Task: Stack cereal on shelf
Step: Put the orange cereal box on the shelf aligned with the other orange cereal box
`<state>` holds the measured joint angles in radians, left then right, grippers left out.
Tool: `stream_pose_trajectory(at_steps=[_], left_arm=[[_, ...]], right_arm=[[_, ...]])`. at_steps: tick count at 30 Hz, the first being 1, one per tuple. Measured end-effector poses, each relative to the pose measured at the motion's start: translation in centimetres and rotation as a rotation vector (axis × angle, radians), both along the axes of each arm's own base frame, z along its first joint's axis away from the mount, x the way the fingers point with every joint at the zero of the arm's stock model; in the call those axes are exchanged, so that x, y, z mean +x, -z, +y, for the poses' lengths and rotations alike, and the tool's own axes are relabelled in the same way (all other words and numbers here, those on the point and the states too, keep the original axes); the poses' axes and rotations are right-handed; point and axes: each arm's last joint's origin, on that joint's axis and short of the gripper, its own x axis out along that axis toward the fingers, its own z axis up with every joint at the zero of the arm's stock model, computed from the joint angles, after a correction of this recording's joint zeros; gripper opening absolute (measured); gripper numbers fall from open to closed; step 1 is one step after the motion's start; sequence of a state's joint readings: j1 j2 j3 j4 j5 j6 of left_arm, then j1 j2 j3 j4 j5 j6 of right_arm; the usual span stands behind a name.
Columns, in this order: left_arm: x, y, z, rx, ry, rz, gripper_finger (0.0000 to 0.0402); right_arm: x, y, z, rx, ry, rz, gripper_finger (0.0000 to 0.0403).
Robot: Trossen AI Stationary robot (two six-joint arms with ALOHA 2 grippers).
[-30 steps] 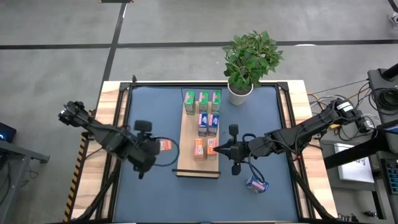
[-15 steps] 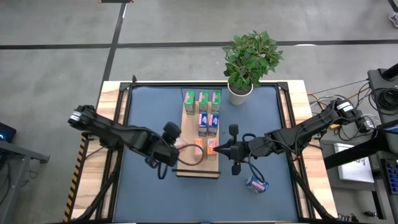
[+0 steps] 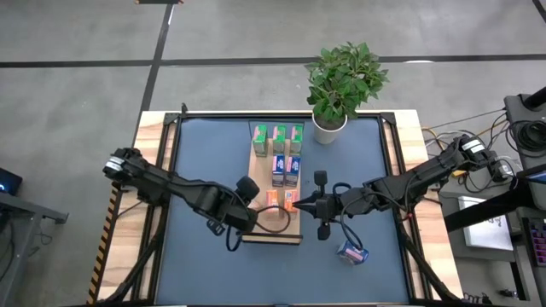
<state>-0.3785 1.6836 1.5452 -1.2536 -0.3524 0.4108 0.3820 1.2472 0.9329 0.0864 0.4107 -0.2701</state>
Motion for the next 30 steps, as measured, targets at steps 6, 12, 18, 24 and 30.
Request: stream_pose_trajectory(at_steps=[6, 12, 18, 24, 30], left_arm=[[0.7, 0.0, 0.0, -0.027, 0.011, -0.049, 0.0141], [1.0, 0.4, 0.2, -0.044, 0.002, -0.031, 0.0141], [1.4, 1.0, 0.1, -0.046, 0.002, -0.013, 0.0141], [1.5, 1.0, 0.2, -0.051, -0.012, -0.023, 0.0169], [1.5, 0.9, 0.2, -0.052, -0.017, -0.028, 0.0207]], right_arm=[[0.0, 0.0, 0.0, 0.001, 0.000, 0.000, 0.0011], [0.0, 0.0, 0.0, 0.000, 0.000, 0.002, 0.0011], [0.0, 0.0, 0.0, 0.000, 0.000, 0.002, 0.0011], [0.0, 0.0, 0.0, 0.001, 0.001, 0.002, 0.0011], [0.0, 0.0, 0.0, 0.007, 0.002, 0.002, 0.0011]])
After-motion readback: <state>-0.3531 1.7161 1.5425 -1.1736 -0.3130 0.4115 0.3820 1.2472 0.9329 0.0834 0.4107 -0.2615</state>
